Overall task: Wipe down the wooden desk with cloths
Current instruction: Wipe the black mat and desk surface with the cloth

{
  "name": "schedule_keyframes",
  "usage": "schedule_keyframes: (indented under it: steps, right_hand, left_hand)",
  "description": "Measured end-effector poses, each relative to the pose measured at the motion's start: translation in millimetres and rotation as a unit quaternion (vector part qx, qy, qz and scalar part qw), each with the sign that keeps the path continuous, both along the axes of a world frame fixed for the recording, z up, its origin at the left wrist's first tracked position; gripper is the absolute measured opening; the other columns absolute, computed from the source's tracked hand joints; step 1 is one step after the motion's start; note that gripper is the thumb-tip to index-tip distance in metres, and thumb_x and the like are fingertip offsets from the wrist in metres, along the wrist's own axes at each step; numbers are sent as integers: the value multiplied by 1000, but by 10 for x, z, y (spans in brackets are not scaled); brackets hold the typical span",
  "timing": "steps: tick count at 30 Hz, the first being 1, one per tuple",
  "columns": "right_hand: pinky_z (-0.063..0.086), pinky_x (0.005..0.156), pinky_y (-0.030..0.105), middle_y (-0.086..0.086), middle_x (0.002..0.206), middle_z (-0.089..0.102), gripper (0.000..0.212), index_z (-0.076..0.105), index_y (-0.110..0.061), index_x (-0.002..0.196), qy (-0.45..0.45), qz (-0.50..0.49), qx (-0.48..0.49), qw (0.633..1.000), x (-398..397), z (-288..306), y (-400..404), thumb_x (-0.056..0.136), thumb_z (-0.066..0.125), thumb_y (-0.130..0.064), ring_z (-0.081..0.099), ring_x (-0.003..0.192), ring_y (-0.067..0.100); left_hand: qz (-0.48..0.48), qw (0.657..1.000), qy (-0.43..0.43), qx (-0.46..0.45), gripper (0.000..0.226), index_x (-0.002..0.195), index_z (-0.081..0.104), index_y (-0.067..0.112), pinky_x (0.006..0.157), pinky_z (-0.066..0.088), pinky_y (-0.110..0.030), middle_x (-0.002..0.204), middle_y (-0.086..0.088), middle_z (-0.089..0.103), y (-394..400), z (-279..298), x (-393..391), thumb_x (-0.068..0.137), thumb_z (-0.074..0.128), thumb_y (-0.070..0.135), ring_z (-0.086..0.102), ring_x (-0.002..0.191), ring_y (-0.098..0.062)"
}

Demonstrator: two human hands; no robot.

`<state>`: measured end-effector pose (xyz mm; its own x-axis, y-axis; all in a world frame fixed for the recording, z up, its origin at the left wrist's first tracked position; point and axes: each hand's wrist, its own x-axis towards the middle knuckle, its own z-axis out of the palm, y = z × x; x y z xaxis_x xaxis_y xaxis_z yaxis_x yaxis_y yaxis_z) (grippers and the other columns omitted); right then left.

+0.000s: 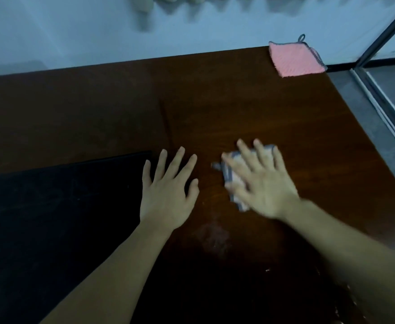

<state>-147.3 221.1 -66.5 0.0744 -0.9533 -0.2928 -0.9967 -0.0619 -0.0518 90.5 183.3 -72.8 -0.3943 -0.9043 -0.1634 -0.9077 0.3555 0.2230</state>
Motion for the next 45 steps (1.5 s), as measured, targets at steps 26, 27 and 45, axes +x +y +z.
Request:
schedule_keyframes:
  steps: [26,27,45]
  right_hand:
    - [-8,121,60,-2,169,-17,67,-13,-53,155,8,-66,7,998,-63,0,-628,94,5,-76,-18,154,32]
    - [-7,121,61,-2,170,-14,67,-11,-52,155,7,-73,12,997,-98,4,-734,94,6,-76,-16,154,33]
    - [-15,120,58,-5,165,-27,68,-17,-54,153,-33,88,7,996,-235,15,-79,94,4,-77,-29,150,29]
  left_hand:
    - [0,1000,-6,-11,58,159,7,44,125,-5,-52,170,13,-3,13,-31,-15,103,15,55,-10,156,-22]
    - [-1,1000,-7,-14,60,159,7,45,125,-5,-52,170,13,-3,15,-28,-16,101,12,56,-10,156,-22]
    - [22,1000,2,-20,64,158,15,47,126,-6,-48,168,18,2,25,-27,-28,96,11,62,-10,156,-14]
